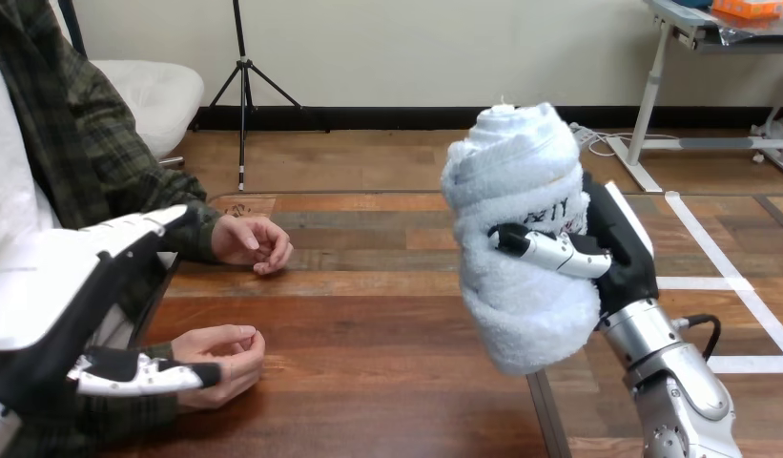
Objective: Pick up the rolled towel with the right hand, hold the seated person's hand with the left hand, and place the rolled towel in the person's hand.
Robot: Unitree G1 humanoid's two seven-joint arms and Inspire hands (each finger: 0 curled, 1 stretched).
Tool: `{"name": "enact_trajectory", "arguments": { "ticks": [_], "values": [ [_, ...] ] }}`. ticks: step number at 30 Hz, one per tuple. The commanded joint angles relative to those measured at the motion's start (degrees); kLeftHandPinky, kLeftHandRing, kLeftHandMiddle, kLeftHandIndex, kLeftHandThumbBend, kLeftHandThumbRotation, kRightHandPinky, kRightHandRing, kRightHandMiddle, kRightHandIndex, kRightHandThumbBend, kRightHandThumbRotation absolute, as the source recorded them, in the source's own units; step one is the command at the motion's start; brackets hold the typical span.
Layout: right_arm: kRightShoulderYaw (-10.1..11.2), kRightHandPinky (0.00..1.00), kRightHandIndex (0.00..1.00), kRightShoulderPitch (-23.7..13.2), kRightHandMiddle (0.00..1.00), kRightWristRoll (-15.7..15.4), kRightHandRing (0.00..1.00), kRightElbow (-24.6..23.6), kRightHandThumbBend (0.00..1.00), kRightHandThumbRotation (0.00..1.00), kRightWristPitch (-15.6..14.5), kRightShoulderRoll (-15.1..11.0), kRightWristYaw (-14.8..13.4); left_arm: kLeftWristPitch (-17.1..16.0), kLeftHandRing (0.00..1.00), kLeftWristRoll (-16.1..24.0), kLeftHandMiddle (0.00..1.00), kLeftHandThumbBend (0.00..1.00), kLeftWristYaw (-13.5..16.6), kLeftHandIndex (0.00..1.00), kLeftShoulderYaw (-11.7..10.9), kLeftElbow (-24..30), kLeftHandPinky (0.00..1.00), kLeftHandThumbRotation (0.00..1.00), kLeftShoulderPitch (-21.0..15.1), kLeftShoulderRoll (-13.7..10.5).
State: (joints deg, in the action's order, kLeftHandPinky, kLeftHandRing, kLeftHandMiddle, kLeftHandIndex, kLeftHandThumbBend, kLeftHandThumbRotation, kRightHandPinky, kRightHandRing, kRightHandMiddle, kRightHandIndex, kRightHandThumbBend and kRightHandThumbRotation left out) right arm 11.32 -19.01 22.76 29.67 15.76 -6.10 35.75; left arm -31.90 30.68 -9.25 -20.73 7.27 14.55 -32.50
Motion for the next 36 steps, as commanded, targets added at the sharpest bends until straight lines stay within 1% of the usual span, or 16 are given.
{"name": "enact_trajectory", "arguments": {
  "ticks": [1, 3, 10, 12, 15, 18, 24, 27, 30, 32, 36],
  "values": [
    [0.17, 0.1, 0.33, -1.39, 0.22, 1.88, 0.14, -5.24, 0.82, 0.0, -0.29, 0.1, 0.47, 1.56, 0.85, 1.63, 0.84, 1.0, -0.27, 0.85, 0.62, 1.07, 0.81, 0.34, -3.22, -3.59],
    [0.21, 0.1, 0.33, -1.21, 0.22, 2.02, 0.14, -5.76, 0.82, 0.0, -0.43, 0.06, 0.69, 1.98, 0.84, 1.94, 0.84, 1.0, -0.16, 0.85, 0.92, 0.72, 0.8, 0.34, -3.34, -4.21],
    [0.29, 0.09, 0.32, -0.28, 0.22, 3.41, 0.14, -8.75, 0.81, 0.0, -2.48, -0.14, 1.16, 4.34, 0.83, 2.06, 0.83, 1.0, -1.56, 0.83, 2.09, -0.46, 0.78, 0.31, -3.56, -6.06],
    [0.33, 0.09, 0.32, 0.01, 0.22, 3.82, 0.14, -9.73, 0.81, 0.0, -3.22, -0.23, 1.15, 4.64, 0.83, 2.22, 0.82, 1.0, -1.56, 0.83, 2.37, -0.67, 0.78, 0.3, -3.6, -6.42],
    [0.28, 0.09, 0.32, 0.68, 0.22, 3.67, 0.14, -11.58, 0.79, 0.0, -3.38, -0.51, 0.83, 5.09, 0.82, 2.84, 0.82, 1.0, -1.39, 0.82, 2.98, -1.48, 0.78, 0.29, -3.78, -7.03],
    [0.36, 0.09, 0.32, 1.39, 0.22, 3.85, 0.14, -13.61, 0.78, 0.0, -4.2, -0.83, 0.6, 4.84, 0.81, 3.33, 0.81, 1.0, -0.84, 0.82, 3.65, -2.64, 0.77, 0.27, -4.1, -7.85],
    [0.83, 0.09, 0.32, 2.8, 0.23, 5.25, 0.15, -18.01, 0.76, 0.0, -7.05, -1.33, 0.15, 4.4, 0.81, 5.05, 0.81, 1.0, 0.51, 0.81, 5.11, -5.63, 0.76, 0.27, -5.14, -8.93],
    [1.16, 0.09, 0.32, 3.35, 0.23, 7.02, 0.15, -20.04, 0.75, 0.0, -8.76, -1.6, 0.68, 4.47, 0.8, 6.01, 0.8, 1.0, 1.14, 0.81, 5.9, -6.98, 0.76, 0.29, -5.63, -9.41],
    [1.42, 0.09, 0.32, 4.1, 0.23, 8.25, 0.15, -22.42, 0.75, 0.0, -10.39, -1.75, 0.14, 3.88, 0.8, 6.53, 0.8, 1.0, 1.74, 0.8, 6.86, -8.84, 0.76, 0.3, -6.31, -10.09],
    [1.68, 0.1, 0.32, 4.75, 0.23, 9.51, 0.15, -24.53, 0.75, 0.0, -12.2, -1.61, -0.9, 4.43, 0.8, 7.39, 0.8, 1.0, 1.48, 0.8, 7.57, -9.59, 0.76, 0.31, -6.69, -10.64],
    [1.87, 0.1, 0.32, 5.73, 0.24, 10.49, 0.15, -27.54, 0.77, 0.0, -14.09, -1.95, -2.02, 4.73, 0.8, 8.79, 0.8, 1.0, 1.83, 0.8, 8.67, -10.7, 0.76, 0.34, -7.35, -11.33]
  ]
}}
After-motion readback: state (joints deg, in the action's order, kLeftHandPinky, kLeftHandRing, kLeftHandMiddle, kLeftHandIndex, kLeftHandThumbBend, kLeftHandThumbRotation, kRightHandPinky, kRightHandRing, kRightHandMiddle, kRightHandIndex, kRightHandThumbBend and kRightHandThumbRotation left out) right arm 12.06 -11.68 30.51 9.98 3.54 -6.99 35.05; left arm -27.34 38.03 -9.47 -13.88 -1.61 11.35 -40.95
